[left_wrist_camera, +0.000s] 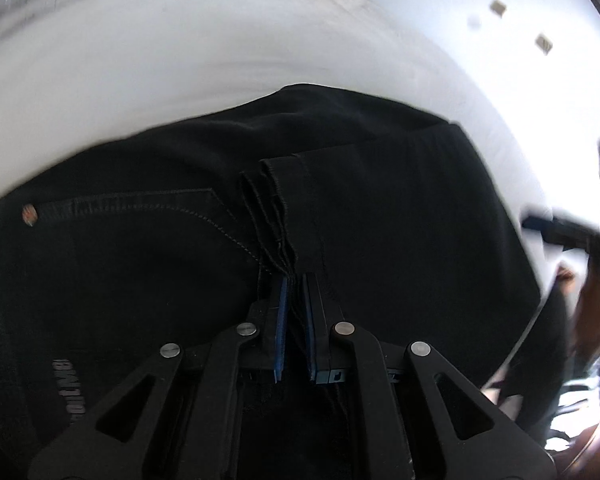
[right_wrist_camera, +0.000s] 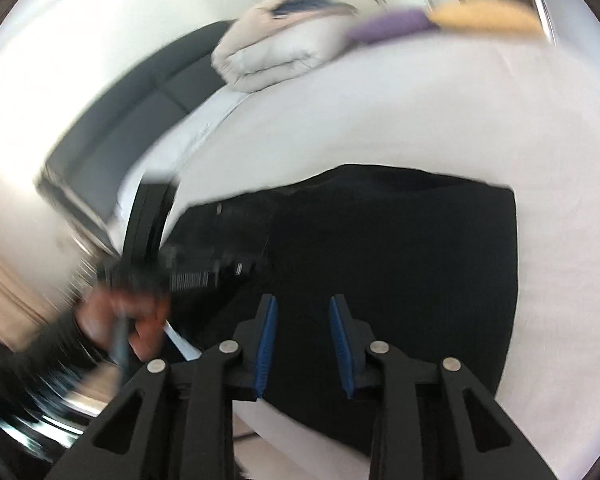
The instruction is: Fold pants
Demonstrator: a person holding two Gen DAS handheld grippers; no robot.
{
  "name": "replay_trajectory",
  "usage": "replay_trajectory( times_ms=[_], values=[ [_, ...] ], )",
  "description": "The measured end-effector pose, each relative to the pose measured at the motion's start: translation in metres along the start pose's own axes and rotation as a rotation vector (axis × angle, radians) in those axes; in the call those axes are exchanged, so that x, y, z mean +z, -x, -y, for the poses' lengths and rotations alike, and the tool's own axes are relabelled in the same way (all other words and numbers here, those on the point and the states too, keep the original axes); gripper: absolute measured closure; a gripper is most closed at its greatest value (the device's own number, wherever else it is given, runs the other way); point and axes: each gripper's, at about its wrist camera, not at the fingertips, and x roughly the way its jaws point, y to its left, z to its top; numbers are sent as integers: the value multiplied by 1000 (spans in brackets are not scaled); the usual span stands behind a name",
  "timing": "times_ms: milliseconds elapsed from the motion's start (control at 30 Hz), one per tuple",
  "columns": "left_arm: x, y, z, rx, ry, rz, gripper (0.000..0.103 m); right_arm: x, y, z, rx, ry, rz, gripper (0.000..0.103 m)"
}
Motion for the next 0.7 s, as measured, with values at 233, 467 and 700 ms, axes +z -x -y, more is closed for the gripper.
replay_trajectory(
  times_ms=[233, 467, 700],
  values=[
    [-3, 0, 18, 73, -48, 12, 95, 35, -34, 84, 129, -292, -58, 72],
    [-7, 0, 39, 99, -64, 18, 95, 38, -50, 103, 150, -365, -65, 83],
    [-8, 0, 40, 112, -64, 26, 95, 15, -41, 103, 191, -383, -70, 83]
  ],
)
